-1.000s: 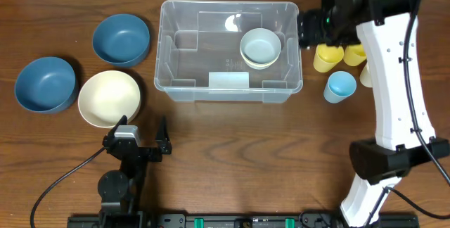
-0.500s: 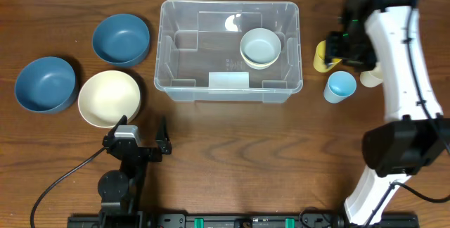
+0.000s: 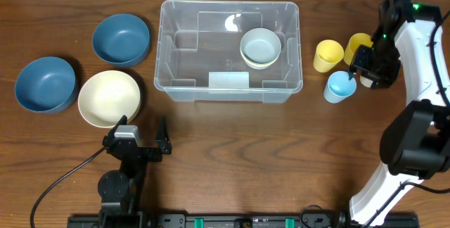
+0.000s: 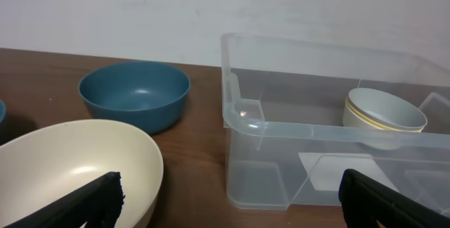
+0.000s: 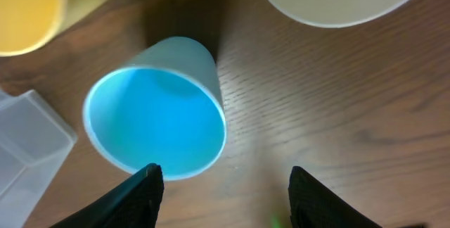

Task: Pack container
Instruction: 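Lower the right gripper onto the light-blue cup and grasp it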

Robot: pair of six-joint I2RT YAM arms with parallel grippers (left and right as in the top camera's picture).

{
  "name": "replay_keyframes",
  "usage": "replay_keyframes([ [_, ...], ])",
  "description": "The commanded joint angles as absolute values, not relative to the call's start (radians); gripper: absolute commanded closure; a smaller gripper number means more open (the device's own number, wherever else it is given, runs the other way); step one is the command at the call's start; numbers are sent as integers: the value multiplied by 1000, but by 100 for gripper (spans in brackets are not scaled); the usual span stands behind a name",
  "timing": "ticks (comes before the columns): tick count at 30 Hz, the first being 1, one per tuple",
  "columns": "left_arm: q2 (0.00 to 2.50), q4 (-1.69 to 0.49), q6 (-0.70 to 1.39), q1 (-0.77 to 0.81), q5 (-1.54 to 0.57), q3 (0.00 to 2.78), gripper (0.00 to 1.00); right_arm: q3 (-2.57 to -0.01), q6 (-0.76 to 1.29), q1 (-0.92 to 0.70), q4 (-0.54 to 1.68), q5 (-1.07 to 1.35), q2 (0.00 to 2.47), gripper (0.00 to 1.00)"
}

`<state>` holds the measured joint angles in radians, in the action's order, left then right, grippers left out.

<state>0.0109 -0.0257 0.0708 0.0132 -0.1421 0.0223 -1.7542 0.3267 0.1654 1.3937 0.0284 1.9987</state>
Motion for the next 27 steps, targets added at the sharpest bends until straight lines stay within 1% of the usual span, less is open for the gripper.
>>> replay_keyframes([
  [1,5,-59,57,7,-149,4,2,-1698,344,170,1355,61,1992,41],
  [8,5,-59,58,7,-149,4,2,-1613,332,160,1237,68,1992,43],
  [11,5,-59,58,8,-149,4,2,-1592,313,151,1198,72,1992,47],
  [12,5,-59,57,7,-149,4,2,-1588,313,149,1192,72,1992,51],
  [15,5,-59,57,7,-149,4,2,-1580,313,141,1178,72,1992,68],
  [16,5,-59,57,8,-149,4,2,-1579,313,138,1174,72,1992,75],
  [18,5,-59,58,8,-149,4,2,-1578,313,134,1170,71,1992,86],
  [21,5,-59,58,8,-149,4,2,-1577,313,130,1171,61,1992,98],
  [27,5,-59,58,7,-149,4,2,-1576,313,130,1191,57,1992,99],
])
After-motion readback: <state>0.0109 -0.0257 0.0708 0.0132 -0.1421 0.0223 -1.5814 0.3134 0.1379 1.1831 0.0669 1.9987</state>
